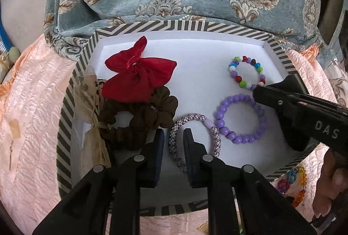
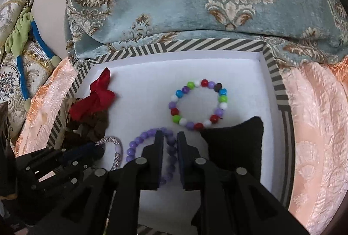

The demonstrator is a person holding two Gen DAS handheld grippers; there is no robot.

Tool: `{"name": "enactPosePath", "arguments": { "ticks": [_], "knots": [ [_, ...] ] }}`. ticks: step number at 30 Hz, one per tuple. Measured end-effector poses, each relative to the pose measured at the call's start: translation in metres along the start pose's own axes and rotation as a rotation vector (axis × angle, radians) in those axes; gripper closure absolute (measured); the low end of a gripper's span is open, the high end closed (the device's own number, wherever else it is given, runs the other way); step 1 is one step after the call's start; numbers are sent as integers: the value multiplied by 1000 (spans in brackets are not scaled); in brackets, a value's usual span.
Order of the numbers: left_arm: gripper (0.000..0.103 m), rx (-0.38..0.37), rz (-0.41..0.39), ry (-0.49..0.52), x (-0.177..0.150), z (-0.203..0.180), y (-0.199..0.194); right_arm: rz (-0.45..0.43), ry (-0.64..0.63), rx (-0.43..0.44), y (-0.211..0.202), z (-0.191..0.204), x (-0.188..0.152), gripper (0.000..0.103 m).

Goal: Organize jewelry
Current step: 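Lower the silver bangle and purple bracelet into the striped box and open both tools, then grasp the blue bead bracelet with left tool while right tool grasps an amber bead bracelet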

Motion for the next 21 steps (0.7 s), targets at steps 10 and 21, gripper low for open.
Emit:
{"name": "enactPosePath", "arguments": {
  "ticks": [10, 21],
  "knots": [
    [96, -87, -90, -33, -16, 5, -53, -118, -65, 7, -68, 10, -11, 85],
    [96, -217, -7, 37, -111, -37, -81, 12, 17, -104, -104, -51, -109, 76]
  ]
}}
Point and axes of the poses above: each gripper's, at about its wrist camera, not at the fingertips, and y roughly the way its jaws point, z to its left, x to its top, the point moved 5 cm from there along y, roughly the way its jaws point, and after that the axes turned 5 degrees about y, right-handed, at the moved point
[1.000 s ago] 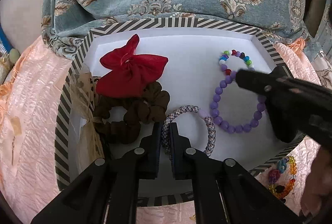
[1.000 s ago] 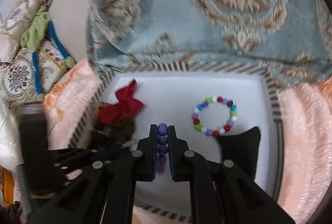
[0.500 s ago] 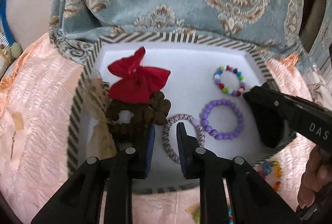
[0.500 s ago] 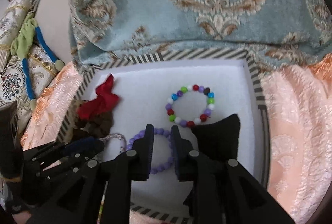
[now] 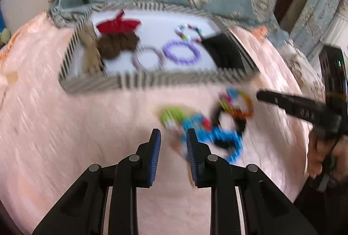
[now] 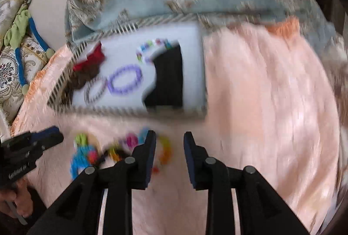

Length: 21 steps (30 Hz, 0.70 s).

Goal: Organize jewelry
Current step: 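Grasp the blue bead bracelet with left tool while right tool grasps an amber bead bracelet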

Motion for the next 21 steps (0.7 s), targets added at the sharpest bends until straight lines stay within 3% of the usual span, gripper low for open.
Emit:
{"name": "enactPosePath", "arguments": {
  "ticks": [6, 11, 21],
  "knots": [
    [96, -12, 8, 2, -10, -18, 7, 39, -21, -38, 6, -4, -10, 76],
    [96, -28, 40, 22, -14, -28, 18, 39, -31, -17, 8, 2, -9, 76],
    [96, -53, 21, 21, -13, -32, 10, 71, -46, -19, 22, 6, -13, 76]
  ]
}}
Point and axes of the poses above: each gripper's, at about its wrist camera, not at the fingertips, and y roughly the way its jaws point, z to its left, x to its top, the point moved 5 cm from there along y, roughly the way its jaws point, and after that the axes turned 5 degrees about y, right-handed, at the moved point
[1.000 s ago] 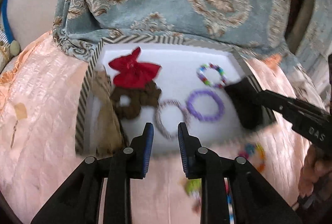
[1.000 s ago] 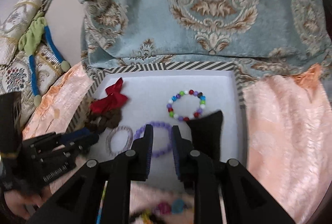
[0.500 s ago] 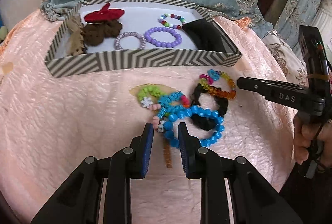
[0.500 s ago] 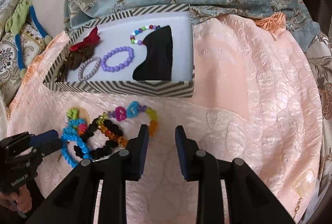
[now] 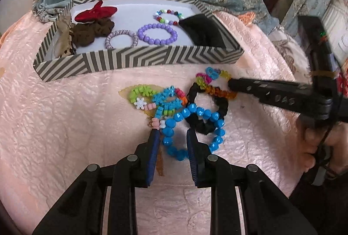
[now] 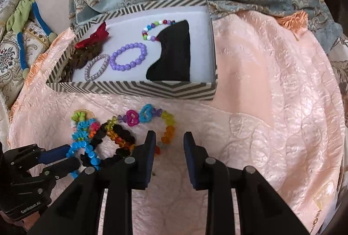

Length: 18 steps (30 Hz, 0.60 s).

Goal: Organize jewelry
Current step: 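Grasp the blue bead bracelet with left tool while right tool grasps an amber bead bracelet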

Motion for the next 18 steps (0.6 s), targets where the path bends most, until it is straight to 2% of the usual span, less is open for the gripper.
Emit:
{"name": "enactPosePath", "arguments": {
  "ticks": [4, 9, 10, 12, 14, 18],
  "knots": [
    [96, -20, -10, 4, 1, -2, -3, 4, -38, -18, 12, 7, 1, 75],
    [96, -28, 28, 32, -2, -8, 5, -12, -141, -89, 16, 18, 0, 72],
    [95, -22, 29, 40, -3, -10, 6, -14, -154, -98, 16, 19, -1, 73],
    [94, -5, 25, 57, -2, -13, 8, -14, -187, -110, 15, 22, -3, 84],
    [92, 0, 23, 56, -1, -13, 11, -17, -202, -125, 13, 22, -5, 90],
    [92, 3, 14, 42, 2, -9, 14, -12, -186, -113, 10, 20, -6, 94]
  ]
}}
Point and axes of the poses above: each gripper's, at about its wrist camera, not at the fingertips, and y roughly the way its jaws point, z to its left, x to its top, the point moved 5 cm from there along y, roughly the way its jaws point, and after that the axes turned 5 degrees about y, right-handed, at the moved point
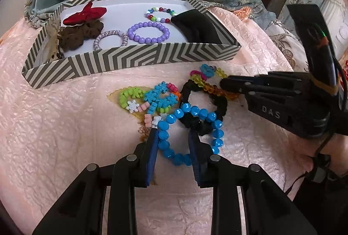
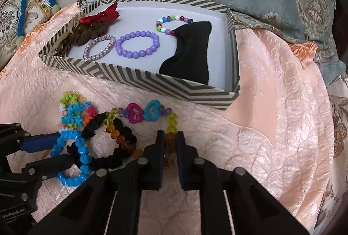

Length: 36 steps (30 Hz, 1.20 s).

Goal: Organize jewelry
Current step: 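Grasp the blue bead bracelet with left tool while right tool grasps an amber bead bracelet, then lift the blue bracelet with left tool while right tool lifts the amber bracelet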

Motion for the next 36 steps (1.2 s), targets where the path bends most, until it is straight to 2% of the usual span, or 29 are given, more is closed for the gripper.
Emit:
{"name": "enactPosePath", "arguments": {
  "ticks": [3, 5, 12, 16, 20, 27, 32, 36],
  "knots": [
    [92, 11, -3, 9, -1, 0, 0, 8, -7, -5, 1, 1, -2, 94],
    [103, 40, -1, 43, -2, -3, -1, 9, -2, -8, 2, 1, -2, 94],
    [103, 37, 0, 71, -5, -5, -16, 15, 7, 16, 4, -2, -1, 93],
    [103, 45, -59, 25, 3, 9, -39, -4, -2, 14, -7, -1, -1, 94],
    [103, 53, -132, -60, 14, 37, -64, -62, 5, 45, -32, -2, 1, 94],
    [103, 116, -189, -212, 18, 83, -82, -160, 35, 107, -66, -1, 3, 94],
    [103, 133, -184, -209, 18, 83, -78, -276, 67, 166, -91, -1, 12, 94],
    [103, 167, -164, -193, 16, 83, -74, -315, 83, 174, -101, -2, 15, 94]
  ]
}}
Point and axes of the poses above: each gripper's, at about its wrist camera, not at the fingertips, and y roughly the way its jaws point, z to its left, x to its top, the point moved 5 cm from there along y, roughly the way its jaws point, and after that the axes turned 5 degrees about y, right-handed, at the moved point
